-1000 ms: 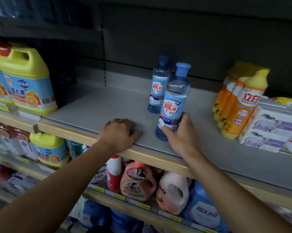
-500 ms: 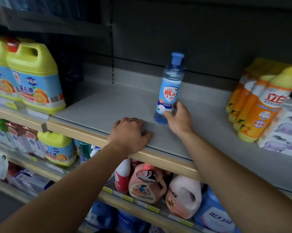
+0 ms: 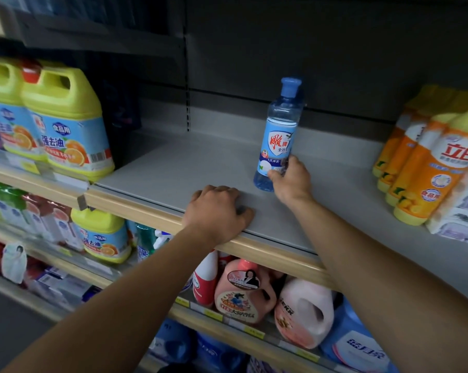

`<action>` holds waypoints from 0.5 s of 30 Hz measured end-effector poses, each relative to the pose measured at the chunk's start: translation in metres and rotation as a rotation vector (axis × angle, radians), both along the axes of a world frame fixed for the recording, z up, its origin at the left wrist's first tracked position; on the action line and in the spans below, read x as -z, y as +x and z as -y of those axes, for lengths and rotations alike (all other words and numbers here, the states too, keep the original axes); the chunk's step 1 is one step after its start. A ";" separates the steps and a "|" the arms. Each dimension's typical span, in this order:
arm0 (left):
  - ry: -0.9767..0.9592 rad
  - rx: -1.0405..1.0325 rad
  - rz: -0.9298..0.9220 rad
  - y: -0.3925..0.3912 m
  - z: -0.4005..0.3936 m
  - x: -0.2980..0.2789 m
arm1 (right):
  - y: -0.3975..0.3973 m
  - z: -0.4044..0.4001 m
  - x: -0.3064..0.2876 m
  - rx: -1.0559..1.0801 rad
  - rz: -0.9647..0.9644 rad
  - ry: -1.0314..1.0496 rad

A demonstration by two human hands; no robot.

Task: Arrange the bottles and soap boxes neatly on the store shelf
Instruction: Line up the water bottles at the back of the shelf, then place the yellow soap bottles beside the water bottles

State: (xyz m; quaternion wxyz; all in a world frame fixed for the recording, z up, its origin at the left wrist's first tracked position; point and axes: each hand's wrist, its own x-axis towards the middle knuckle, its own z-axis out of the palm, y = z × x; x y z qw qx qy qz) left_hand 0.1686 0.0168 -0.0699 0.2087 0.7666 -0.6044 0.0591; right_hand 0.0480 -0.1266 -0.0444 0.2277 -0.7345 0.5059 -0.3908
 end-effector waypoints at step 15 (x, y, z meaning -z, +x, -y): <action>-0.027 0.009 -0.121 -0.007 -0.011 -0.006 | -0.126 -0.062 -0.006 -0.066 -0.298 -0.046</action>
